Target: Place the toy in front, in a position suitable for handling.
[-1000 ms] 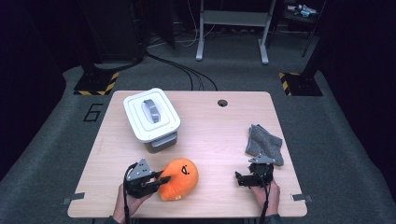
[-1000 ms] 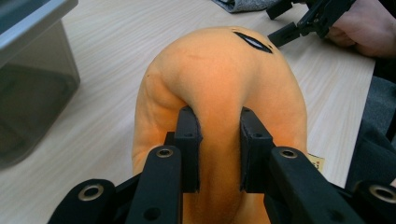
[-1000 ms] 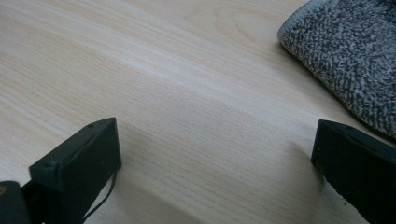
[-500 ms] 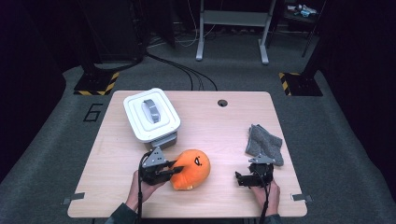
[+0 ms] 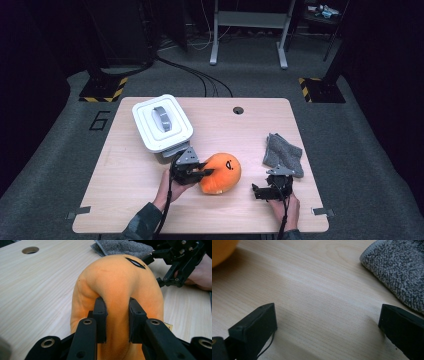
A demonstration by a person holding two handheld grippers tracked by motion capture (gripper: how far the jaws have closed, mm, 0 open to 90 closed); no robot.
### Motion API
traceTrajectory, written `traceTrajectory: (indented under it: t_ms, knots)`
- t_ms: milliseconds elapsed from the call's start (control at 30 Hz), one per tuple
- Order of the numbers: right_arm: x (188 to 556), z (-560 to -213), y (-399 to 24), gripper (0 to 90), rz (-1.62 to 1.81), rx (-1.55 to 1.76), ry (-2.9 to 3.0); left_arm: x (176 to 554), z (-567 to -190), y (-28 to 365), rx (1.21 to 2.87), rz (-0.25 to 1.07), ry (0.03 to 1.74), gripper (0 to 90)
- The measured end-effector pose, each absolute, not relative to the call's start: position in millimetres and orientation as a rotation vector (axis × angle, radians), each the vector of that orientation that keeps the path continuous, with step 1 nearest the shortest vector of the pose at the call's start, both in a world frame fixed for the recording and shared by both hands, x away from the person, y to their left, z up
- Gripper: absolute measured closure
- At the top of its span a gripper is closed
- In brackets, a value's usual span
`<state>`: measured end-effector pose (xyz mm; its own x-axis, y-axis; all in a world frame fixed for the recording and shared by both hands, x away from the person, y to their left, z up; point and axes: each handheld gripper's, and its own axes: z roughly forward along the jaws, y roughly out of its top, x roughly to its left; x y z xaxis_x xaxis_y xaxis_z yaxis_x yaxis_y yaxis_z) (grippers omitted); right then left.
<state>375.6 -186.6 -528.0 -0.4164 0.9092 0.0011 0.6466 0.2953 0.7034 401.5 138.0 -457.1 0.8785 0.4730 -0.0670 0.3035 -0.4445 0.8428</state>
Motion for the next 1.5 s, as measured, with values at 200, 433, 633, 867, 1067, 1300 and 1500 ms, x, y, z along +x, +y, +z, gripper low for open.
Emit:
traceTrajectory:
  t_ms: [200, 433, 633, 867, 1067, 1300, 1500]
  knots:
    - [376, -528, -187, 1.4, 0.895, 1.377, 2.174, 426, -463, 127, 2.081, 0.184, 0.571, 71.6]
    - [376, -528, -187, 1.4, 0.896, 1.376, 2.17, 439, -461, 118, 2.098, 0.165, 0.534, 70.7]
    - [376, -528, -187, 1.5, 0.896, 1.378, 2.173, 444, -463, 115, 2.11, 0.179, 0.563, 56.6]
    - [376, -528, -187, 1.5, 0.895, 1.383, 2.172, 434, -455, 124, 2.06, 0.22, 0.618, 37.3]
    - [376, -528, -188, 1.5, 0.893, 1.37, 2.178, 415, -446, 141, 2.011, 0.233, 0.634, 28.5]
    - [376, -528, -188, 1.5, 0.892, 1.371, 2.178, 393, -447, 147, 1.993, 0.249, 0.639, 24.7]
    - [376, -528, -188, 1.5, 0.894, 1.374, 2.177, 373, -461, 149, 1.964, 0.271, 0.663, 23.8]
